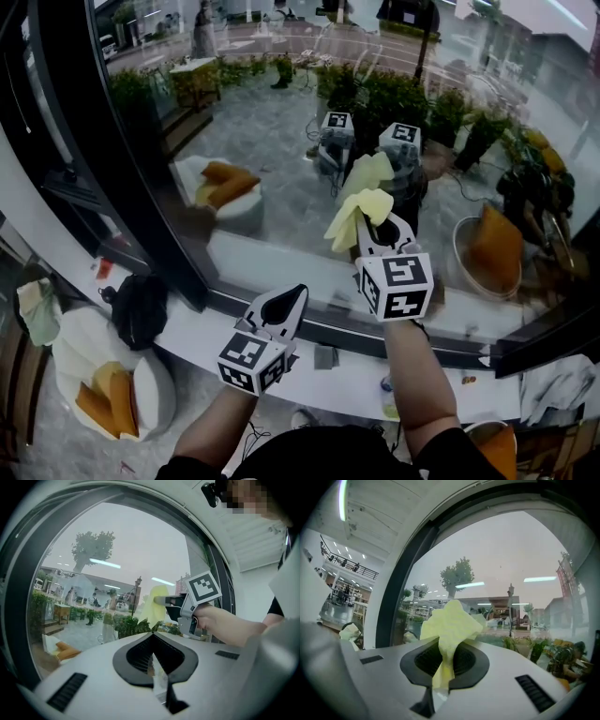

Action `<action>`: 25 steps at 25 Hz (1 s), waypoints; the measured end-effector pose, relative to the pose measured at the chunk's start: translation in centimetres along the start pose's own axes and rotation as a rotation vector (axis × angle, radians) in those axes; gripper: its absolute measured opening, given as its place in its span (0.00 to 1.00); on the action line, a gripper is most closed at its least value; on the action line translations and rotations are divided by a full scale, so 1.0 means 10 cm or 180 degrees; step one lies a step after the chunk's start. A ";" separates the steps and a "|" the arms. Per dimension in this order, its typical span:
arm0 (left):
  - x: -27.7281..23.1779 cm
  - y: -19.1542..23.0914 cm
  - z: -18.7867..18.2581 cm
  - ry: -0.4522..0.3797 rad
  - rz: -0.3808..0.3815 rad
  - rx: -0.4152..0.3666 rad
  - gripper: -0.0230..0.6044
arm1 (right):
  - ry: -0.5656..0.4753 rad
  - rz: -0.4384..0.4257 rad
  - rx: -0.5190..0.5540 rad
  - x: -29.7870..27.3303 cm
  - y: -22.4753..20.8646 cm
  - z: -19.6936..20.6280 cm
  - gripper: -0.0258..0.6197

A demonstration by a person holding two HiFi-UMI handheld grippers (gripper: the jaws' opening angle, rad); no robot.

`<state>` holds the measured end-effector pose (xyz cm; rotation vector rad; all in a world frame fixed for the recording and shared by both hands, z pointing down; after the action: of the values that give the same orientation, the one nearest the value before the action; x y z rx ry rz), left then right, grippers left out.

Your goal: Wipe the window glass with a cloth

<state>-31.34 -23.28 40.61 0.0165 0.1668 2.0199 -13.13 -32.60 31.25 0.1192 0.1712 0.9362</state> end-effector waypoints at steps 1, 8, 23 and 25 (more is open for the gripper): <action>0.01 0.00 0.02 -0.0005 0.0016 -0.0008 0.05 | -0.0007 -0.0003 0.0006 0.01 0.02 0.00 0.11; 0.02 -0.04 -0.02 -0.0008 0.0059 -0.0068 0.05 | -0.0058 -0.0016 0.0080 0.10 0.03 -0.14 0.11; -0.18 -0.58 -0.35 -0.0133 0.0393 -0.0289 0.05 | -0.0238 0.0095 0.0177 0.43 -0.22 -0.50 0.11; -0.20 -0.62 -0.43 -0.0159 0.0429 -0.0300 0.05 | -0.0266 0.0106 0.0183 0.45 -0.24 -0.57 0.11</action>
<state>-25.26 -22.91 35.72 0.0192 0.0395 2.1578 -9.75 -30.21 24.85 0.2145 0.1192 0.9581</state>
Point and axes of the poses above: the fingertips, and each gripper's own axes: x backward along the fingers, y to its left, z out of its underside, the point moved 8 cm from there along x, backward along the fingers, and after that the axes turned 15 degrees about -z, right-handed, at the moved point
